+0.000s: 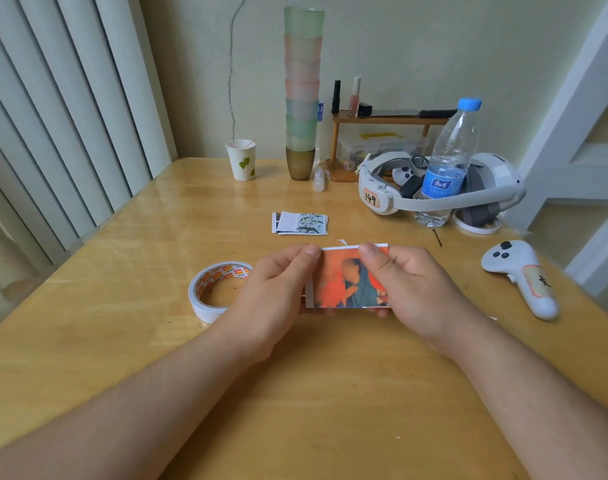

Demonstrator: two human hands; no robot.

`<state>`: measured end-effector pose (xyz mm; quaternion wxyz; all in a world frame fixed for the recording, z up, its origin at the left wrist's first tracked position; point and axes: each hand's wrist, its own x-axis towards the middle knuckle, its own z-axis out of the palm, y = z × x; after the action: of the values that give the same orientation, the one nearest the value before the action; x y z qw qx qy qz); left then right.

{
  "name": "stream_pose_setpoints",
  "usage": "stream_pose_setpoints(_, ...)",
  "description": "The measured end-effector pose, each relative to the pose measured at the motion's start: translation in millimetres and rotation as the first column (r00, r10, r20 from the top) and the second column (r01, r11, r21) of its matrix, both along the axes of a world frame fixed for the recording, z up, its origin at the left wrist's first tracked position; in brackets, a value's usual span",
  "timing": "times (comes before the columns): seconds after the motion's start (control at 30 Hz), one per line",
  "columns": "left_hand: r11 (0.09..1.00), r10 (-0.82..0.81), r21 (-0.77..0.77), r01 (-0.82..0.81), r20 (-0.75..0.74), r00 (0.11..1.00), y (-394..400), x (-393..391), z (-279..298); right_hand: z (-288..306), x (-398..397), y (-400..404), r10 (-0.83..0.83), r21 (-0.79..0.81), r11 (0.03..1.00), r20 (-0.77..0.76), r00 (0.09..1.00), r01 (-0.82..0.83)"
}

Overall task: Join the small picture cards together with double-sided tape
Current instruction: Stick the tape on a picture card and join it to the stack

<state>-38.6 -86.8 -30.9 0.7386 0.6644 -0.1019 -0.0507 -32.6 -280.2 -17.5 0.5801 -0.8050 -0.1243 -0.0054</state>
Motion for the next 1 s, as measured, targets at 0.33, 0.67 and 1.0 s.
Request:
stream_pose_setpoints(0.33, 0.999, 0.018, -0.031, -0.02, -0.055, 0.998, -5, 1, -6, -6, 3, 3, -0.035, 0.045, 0.998, 0.006, 0.999, 0.035)
stream_pose_setpoints(0.67, 0.992, 0.033, -0.117, -0.036, -0.028, 0.999, -2, 3, -6, -5, 0, 4, -0.049, 0.083, 0.995, 0.003, 0.999, 0.049)
stream_pose_setpoints(1.0, 0.989, 0.149, -0.011, -0.149, 0.076, 0.986, 0, 4, -3, -1, 2, -3, -0.158, 0.146, 0.976, -0.048, 0.986, 0.164)
